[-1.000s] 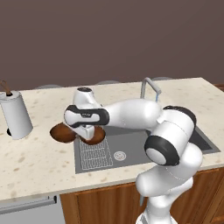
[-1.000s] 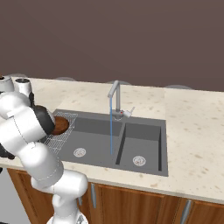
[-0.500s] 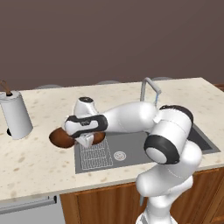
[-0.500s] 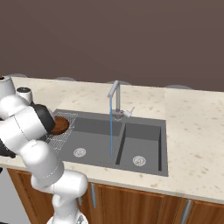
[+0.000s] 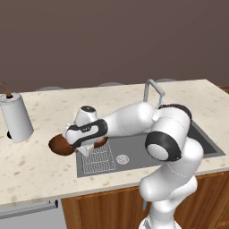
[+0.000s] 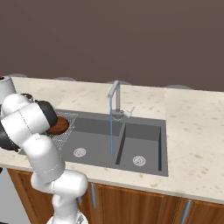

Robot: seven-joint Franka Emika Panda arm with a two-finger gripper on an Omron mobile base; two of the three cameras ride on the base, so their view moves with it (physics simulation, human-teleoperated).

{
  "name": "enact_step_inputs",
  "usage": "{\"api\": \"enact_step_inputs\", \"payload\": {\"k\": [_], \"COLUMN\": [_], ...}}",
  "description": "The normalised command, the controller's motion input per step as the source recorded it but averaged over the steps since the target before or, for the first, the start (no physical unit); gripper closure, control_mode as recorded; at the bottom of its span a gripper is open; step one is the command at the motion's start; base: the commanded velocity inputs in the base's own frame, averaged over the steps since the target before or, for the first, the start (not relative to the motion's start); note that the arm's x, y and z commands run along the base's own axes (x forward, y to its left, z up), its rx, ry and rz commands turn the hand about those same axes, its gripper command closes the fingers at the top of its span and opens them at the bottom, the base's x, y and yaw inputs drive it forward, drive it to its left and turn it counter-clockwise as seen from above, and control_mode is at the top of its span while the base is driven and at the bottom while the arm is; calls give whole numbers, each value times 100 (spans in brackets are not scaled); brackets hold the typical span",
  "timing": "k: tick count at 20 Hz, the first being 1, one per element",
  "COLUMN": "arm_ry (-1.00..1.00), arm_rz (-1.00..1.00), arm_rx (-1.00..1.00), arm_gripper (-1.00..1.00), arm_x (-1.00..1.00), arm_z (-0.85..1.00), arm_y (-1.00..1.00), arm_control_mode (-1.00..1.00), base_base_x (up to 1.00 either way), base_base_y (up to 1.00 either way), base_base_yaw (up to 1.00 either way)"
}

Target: Rinse each bowl for a few seconds and place them down in the sink or on the counter.

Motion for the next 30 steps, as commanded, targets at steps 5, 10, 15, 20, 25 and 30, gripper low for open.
{"api": "enact_step_inputs", "payload": {"k": [5, 10, 15, 20, 25, 30], "arm_ry": [0, 0, 0, 0, 0, -3], "arm_rz": [0, 0, 0, 0, 0, 0], "arm_rx": [3, 3, 3, 1, 3, 1], "arm_gripper": [100, 100, -100, -100, -100, -100], "arm_x": [6, 7, 5, 1, -6, -14], "arm_z": [-21, -19, -23, -1, 34, 63], "arm_y": [10, 10, 17, 3, -1, -1], "arm_control_mode": [-100, -100, -100, -100, -100, -100], "base_base_x": [0, 0, 0, 0, 0, 0], "base_base_y": [0, 0, 0, 0, 0, 0], "base_base_yaw": [0, 0, 0, 0, 0, 0]}}
